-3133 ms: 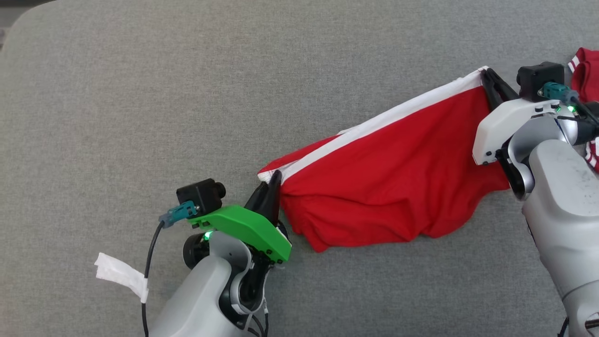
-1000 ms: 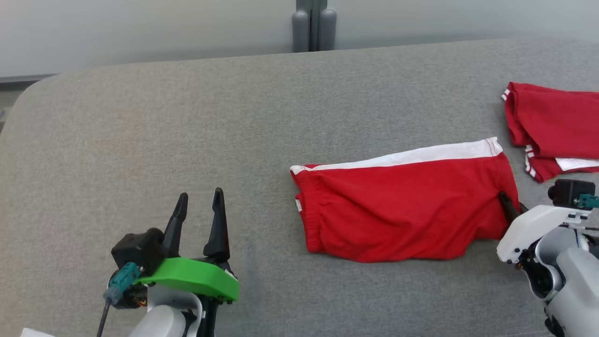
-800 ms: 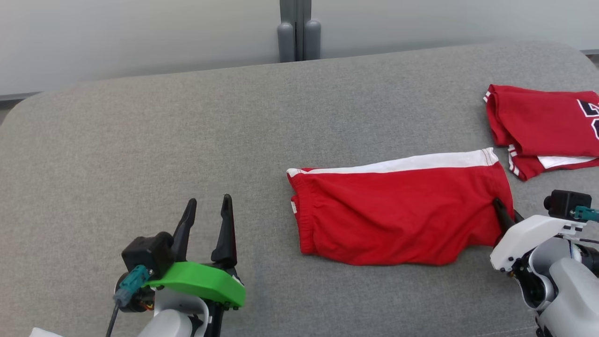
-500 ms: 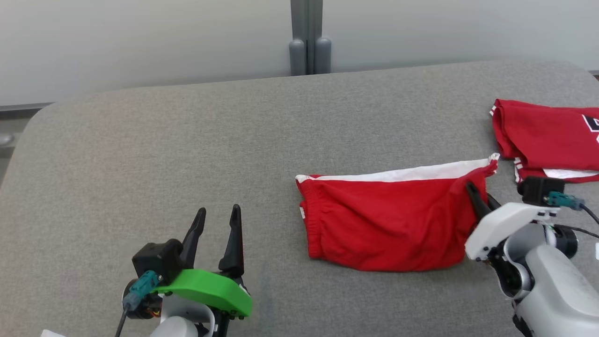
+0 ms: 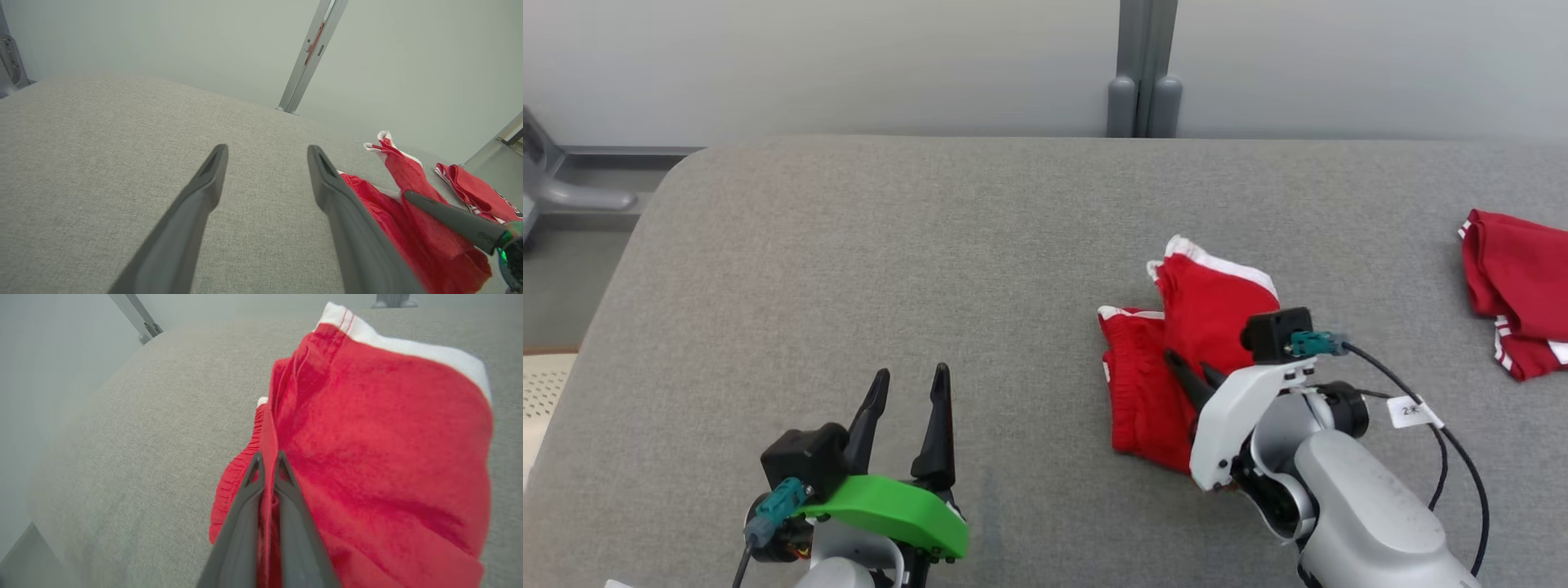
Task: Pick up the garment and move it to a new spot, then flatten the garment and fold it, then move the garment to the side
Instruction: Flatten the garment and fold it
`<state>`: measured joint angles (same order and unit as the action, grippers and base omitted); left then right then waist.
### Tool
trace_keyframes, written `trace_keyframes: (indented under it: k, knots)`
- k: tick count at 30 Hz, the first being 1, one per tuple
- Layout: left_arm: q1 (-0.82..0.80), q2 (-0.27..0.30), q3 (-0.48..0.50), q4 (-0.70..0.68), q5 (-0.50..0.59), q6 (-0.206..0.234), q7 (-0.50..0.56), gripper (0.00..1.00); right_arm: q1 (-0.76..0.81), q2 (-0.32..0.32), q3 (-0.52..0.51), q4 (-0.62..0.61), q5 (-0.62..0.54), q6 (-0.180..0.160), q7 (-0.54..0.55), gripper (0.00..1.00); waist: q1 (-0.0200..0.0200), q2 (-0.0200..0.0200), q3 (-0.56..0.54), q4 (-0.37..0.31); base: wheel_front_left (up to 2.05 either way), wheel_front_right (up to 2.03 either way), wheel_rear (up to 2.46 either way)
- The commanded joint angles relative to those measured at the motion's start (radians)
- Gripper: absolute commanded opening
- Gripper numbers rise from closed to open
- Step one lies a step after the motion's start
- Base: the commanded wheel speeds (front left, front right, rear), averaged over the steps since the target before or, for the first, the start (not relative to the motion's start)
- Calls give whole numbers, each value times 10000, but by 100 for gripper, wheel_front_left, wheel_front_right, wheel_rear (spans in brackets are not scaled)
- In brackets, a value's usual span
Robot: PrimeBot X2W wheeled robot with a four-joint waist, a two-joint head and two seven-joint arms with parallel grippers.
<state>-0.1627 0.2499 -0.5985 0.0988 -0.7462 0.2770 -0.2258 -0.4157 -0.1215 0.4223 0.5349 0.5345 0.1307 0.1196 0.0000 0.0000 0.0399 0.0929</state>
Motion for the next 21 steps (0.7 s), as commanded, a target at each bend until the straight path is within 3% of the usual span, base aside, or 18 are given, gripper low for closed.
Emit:
trace_keyframes:
  k: [1, 8, 10, 11, 21]
  knots:
    - [-76, 4, 13, 25, -24, -55, -44, 100, -107, 15, 211, 165, 52, -2, 32, 0, 0, 0, 119, 201, 0, 0, 0]
    - [-123, -58, 40, 132, -34, -58, -108, 100, -247, 13, 1021, 905, 109, -2, -92, 0, 0, 0, 198, 277, 0, 0, 0]
    - [-108, -70, 43, 165, -37, -61, -128, 100, -277, 21, 1245, 953, 190, -2, -239, 44, 0, 0, 181, 241, 0, 0, 0]
    - [-97, -81, 40, 176, -37, -62, -124, 100, -286, 0, 1317, 926, 243, -2, -323, 100, 0, 0, 166, 216, 0, 0, 0]
    - [55, -183, -123, 253, -38, -106, -142, 100, 99, -701, 1319, -347, 695, -2, -1084, 100, 0, 0, -30, -77, 0, 0, 0]
